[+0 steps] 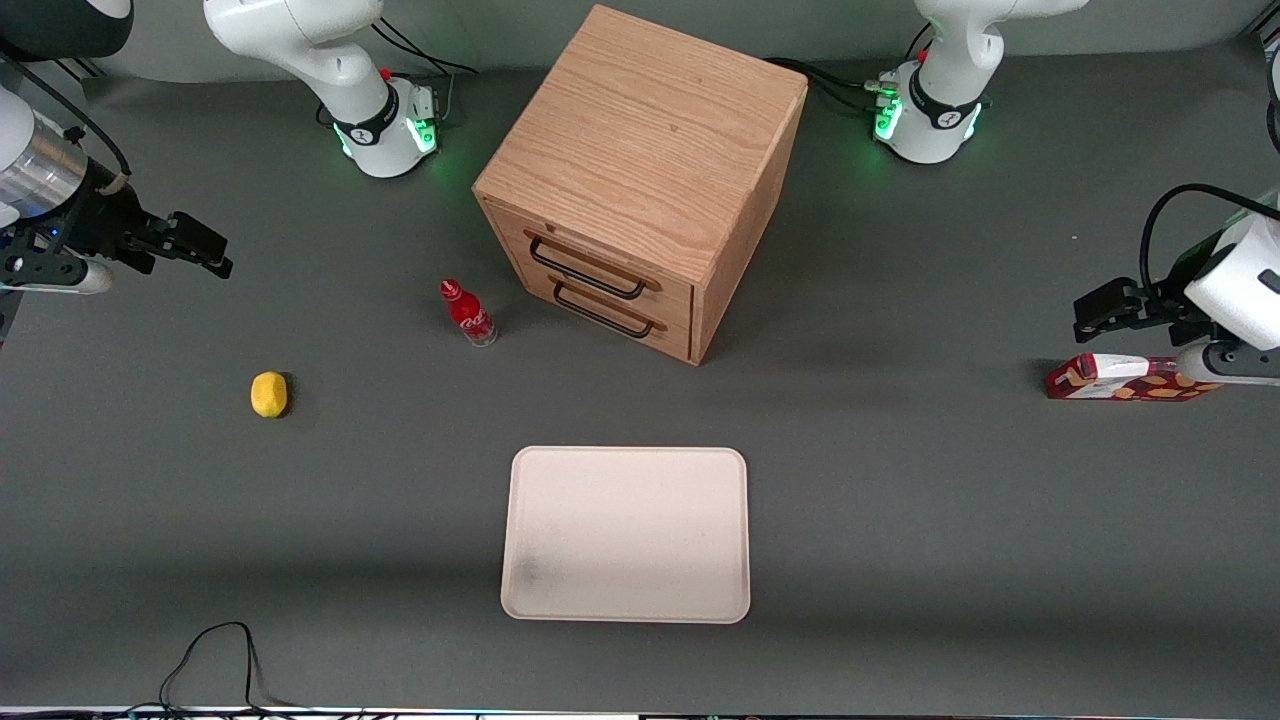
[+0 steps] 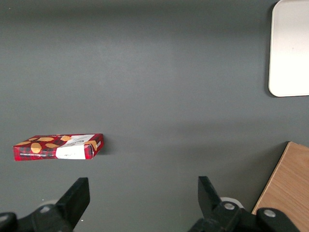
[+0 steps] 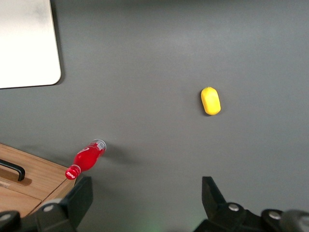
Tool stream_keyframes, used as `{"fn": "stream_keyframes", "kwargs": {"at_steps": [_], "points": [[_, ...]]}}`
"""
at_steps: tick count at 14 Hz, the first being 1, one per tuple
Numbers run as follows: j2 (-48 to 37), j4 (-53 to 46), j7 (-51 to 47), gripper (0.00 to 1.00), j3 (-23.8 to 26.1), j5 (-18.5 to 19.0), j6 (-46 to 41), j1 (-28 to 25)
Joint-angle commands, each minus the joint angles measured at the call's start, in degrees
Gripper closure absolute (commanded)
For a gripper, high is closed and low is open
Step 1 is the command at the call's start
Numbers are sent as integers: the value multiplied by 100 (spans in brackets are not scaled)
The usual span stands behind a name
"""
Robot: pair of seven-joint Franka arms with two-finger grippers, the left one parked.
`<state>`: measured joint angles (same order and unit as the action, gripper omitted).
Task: Place coke bottle on tray
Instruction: 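Move the right gripper toward the red Coca-Cola bottle beside the cabinet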
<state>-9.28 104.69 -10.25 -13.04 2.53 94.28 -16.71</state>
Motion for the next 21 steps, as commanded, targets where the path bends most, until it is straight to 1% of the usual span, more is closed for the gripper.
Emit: {"fn": "stream_keyframes", "kwargs": {"at_steps": [1, 4, 5, 7, 8, 10, 13, 16, 18, 20, 21], "points": [[216, -300, 111, 0, 12, 81, -173, -7], [602, -712, 77, 0, 47, 20, -461, -7], [594, -678, -37, 0, 135, -50, -524, -42], [542, -451, -484, 0, 468, -313, -437, -34], [446, -154, -652, 0, 687, -323, -176, -43], [130, 750, -1143, 0, 1118, -323, 605, -34], [-257, 2122, -1505, 0, 1567, -323, 1801, -43], [-293, 2722, -1646, 0, 1796, -332, 2199, -51], [-293, 3152, -1734, 0, 1989, -332, 2655, -60], [-215, 3408, -1866, 0, 2060, -332, 3016, -60], [-188, 3513, -1953, 0, 2182, -332, 3226, -60]]}}
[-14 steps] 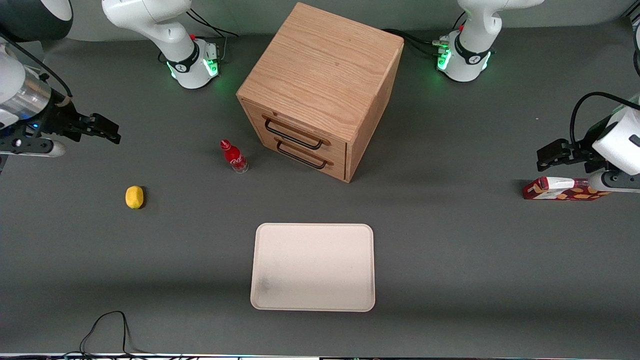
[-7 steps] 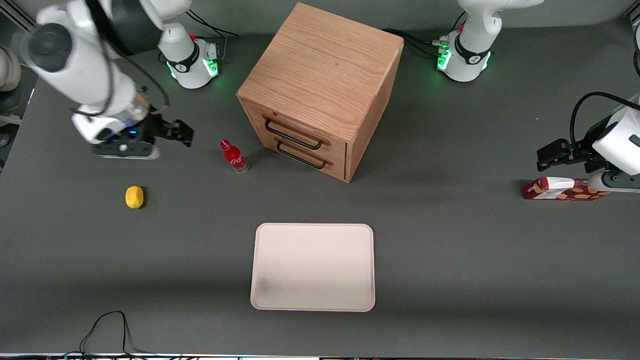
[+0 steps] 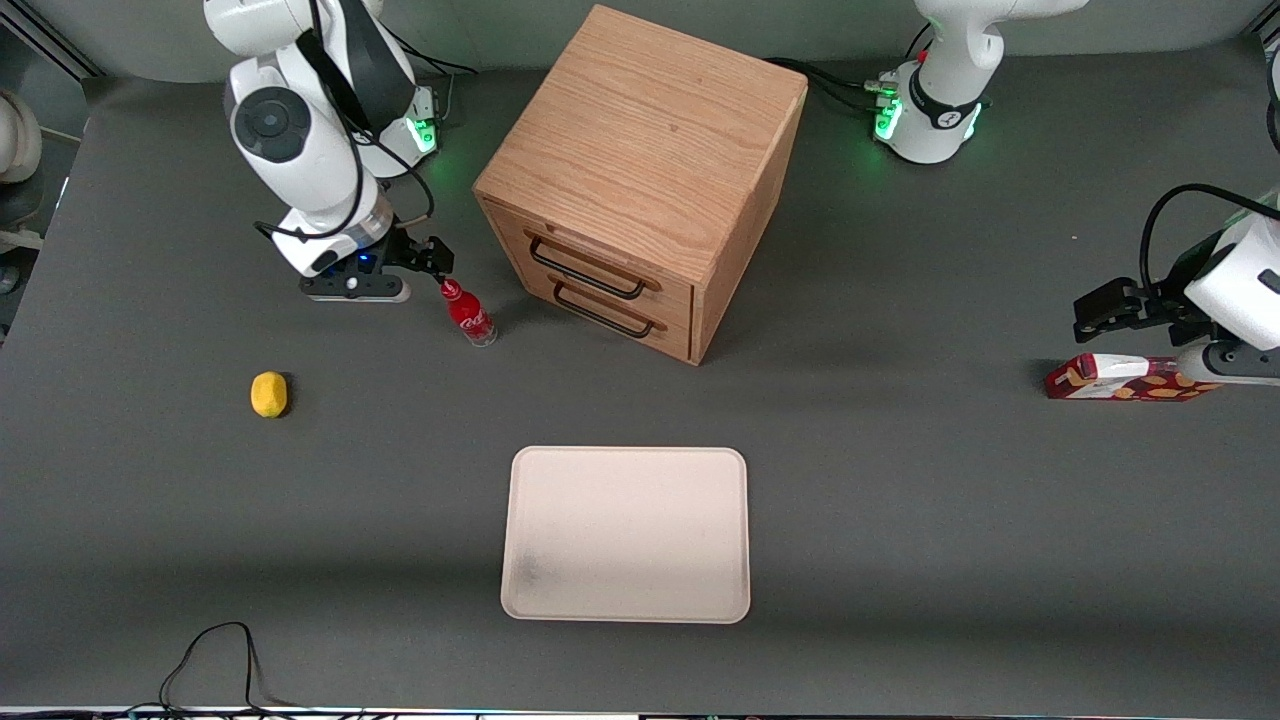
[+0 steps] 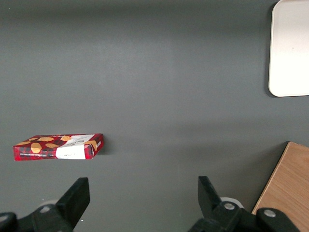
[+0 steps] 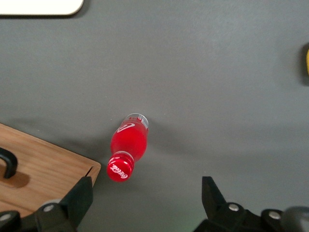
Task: Place coke bottle on tray
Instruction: 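Lower the open right gripper over the red bottle's body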
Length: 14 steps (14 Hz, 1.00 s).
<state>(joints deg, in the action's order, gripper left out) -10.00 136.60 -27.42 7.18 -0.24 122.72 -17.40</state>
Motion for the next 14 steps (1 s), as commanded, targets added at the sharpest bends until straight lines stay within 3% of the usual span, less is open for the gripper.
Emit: {"fn": "stream_keyframes", "kwargs": {"at_steps": [1, 11, 14], "points": [[-90, 419, -307, 0, 256, -55, 541, 9], [446, 534, -325, 1, 266, -55, 1413, 0], [490, 578, -325, 14, 266, -46, 1518, 0]]}}
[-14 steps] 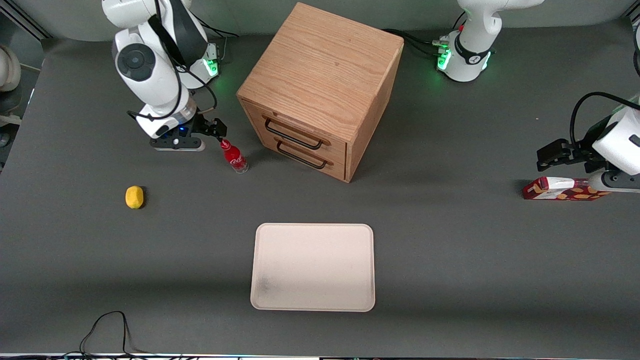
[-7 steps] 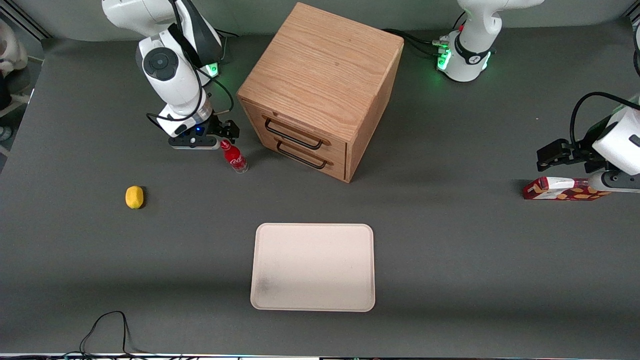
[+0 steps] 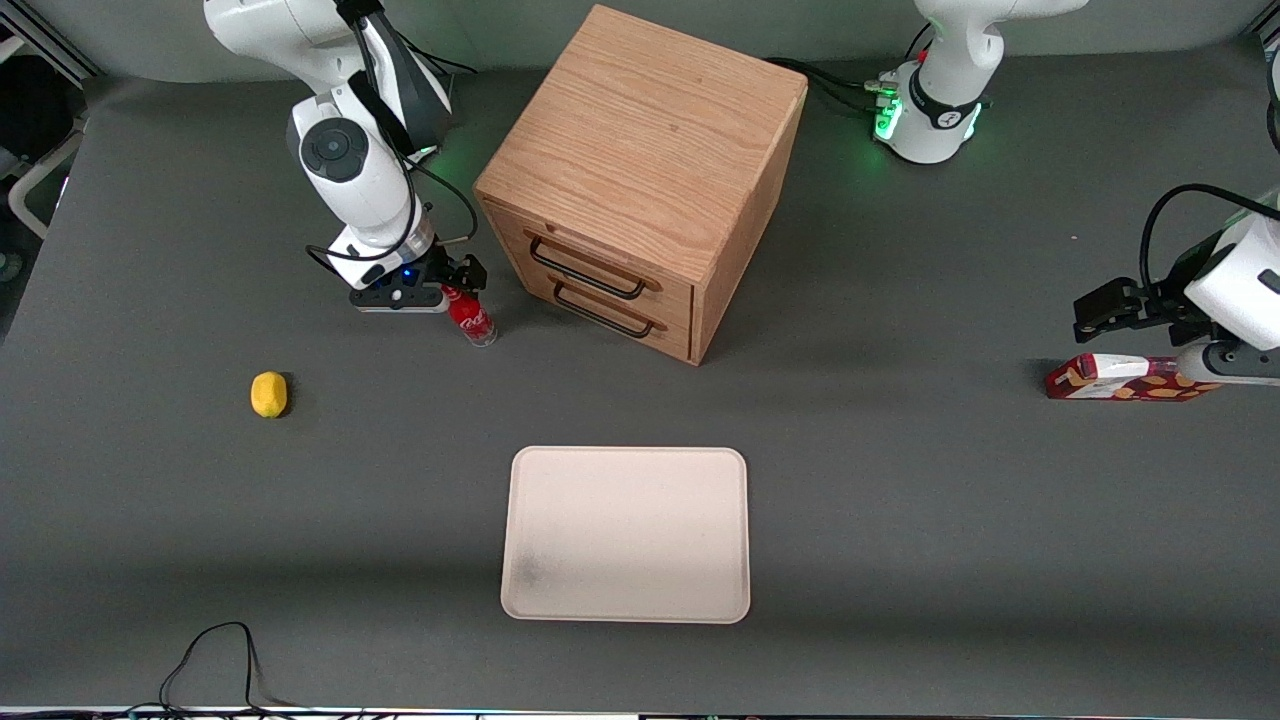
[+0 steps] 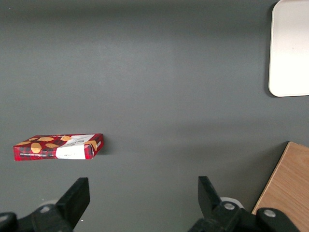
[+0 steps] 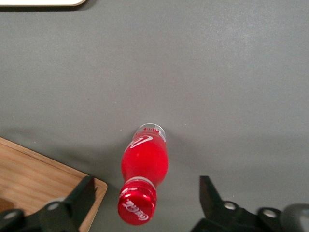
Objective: Place coke bottle on tray
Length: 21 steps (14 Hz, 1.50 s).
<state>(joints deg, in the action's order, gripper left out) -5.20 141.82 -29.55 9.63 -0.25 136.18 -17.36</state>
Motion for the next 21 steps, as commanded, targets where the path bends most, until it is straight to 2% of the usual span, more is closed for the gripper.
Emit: {"fn": "stream_keyframes", "kwargs": {"at_steps": [1, 4, 9, 13, 16, 21], "points": [[45, 65, -113, 20, 21, -54, 233, -4], [80, 91, -113, 42, 30, -54, 277, -4], [124, 74, -113, 70, 56, -54, 286, -4], [107, -197, 10, 100, 39, -54, 155, 14], [159, -1161, 28, 100, 4, -11, -870, 40], [1282, -4288, 379, 100, -269, 51, -3006, 58]]}}
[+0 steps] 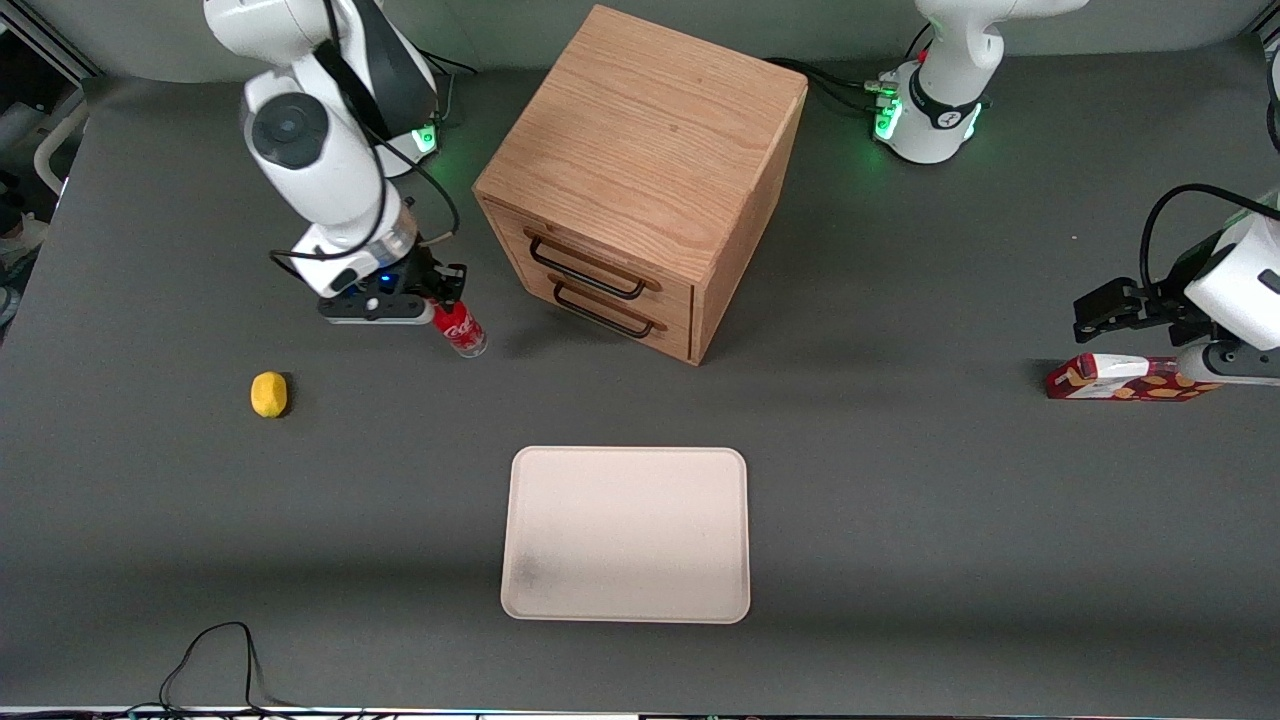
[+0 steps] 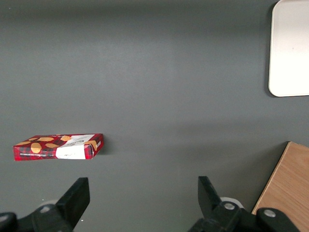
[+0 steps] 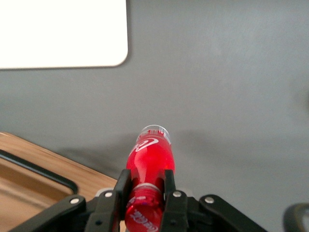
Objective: Place coke bottle on tray
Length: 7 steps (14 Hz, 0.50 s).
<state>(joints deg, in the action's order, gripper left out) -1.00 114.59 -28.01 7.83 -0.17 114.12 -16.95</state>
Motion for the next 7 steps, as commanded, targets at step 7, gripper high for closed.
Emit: {"fn": "stream_keyframes", "kwargs": {"at_steps": [7], "points": [[3217, -5776, 682, 100, -177, 597, -2456, 61]]}}
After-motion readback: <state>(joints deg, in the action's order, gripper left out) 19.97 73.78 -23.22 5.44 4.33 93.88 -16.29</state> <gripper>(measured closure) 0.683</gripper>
